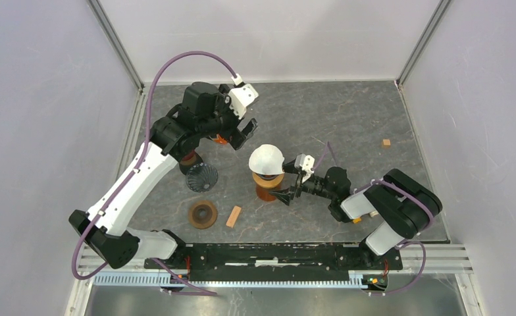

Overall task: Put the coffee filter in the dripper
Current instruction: Move the coffee server to the center of the board.

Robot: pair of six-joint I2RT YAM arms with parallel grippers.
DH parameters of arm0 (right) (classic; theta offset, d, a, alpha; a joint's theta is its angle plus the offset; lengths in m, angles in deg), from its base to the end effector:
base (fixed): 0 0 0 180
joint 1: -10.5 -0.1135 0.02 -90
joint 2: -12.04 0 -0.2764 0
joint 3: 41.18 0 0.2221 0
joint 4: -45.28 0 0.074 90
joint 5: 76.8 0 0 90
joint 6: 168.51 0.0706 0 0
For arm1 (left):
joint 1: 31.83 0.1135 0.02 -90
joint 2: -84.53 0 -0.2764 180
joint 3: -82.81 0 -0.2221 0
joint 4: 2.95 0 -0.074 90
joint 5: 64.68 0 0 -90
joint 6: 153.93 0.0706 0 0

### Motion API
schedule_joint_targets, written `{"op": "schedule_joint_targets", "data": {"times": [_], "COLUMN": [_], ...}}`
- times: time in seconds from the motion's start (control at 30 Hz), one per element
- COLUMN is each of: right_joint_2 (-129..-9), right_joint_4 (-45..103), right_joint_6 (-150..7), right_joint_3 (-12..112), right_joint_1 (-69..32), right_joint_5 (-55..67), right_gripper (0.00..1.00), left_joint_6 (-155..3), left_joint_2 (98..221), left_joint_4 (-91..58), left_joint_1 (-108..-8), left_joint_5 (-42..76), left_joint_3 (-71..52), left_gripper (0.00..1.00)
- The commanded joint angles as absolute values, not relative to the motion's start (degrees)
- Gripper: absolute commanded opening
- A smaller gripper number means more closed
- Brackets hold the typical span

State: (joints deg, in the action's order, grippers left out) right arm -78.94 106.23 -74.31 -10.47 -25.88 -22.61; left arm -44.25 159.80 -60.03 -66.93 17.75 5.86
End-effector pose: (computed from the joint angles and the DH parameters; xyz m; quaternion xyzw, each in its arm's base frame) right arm 0.1897 0.1911 0.1986 -0.3955 0.5820 0.4374 0.5599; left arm 0.2170 -0.1639 0.4139 0.4257 0.7492 -0.1241 0.4920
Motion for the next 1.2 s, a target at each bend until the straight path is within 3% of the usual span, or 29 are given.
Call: {"op": "schedule_joint_targets", "data": {"times": [0.0, 0.33, 0.8, 1.17], "right_joint_2": [-80.54, -82.73, -81.34, -79.99], "right_joint_4": [111.70, 112.23, 108.82, 107.97], "right_joint_6": [-75.50, -76.86, -80.36, -79.21], "right_joint_3": [-8.91, -7.23, -7.01, -8.06], "right_joint_1": [-26.39, -26.68, -25.98, -22.39], "right_joint_5": [-22.24, -21.52, -19.08, -14.95], "right_gripper": [0.96, 0.91, 0.75, 0.74], "left_joint_6": [-44.16, -43.90, -44.07, -43.90], "left_joint_2": [158.26, 157.94, 157.78, 157.18], "left_joint_4": [-57.73, -57.71, -56.85, -56.83], "left_joint_1": [-66.70, -66.65, -66.64, -66.64], "left_joint_5": [17.42, 17.76, 17.66, 17.94], "left_joint_3": [5.48, 5.08, 4.32, 3.85], "left_gripper": [1.00, 1.00, 1.00, 1.00]}}
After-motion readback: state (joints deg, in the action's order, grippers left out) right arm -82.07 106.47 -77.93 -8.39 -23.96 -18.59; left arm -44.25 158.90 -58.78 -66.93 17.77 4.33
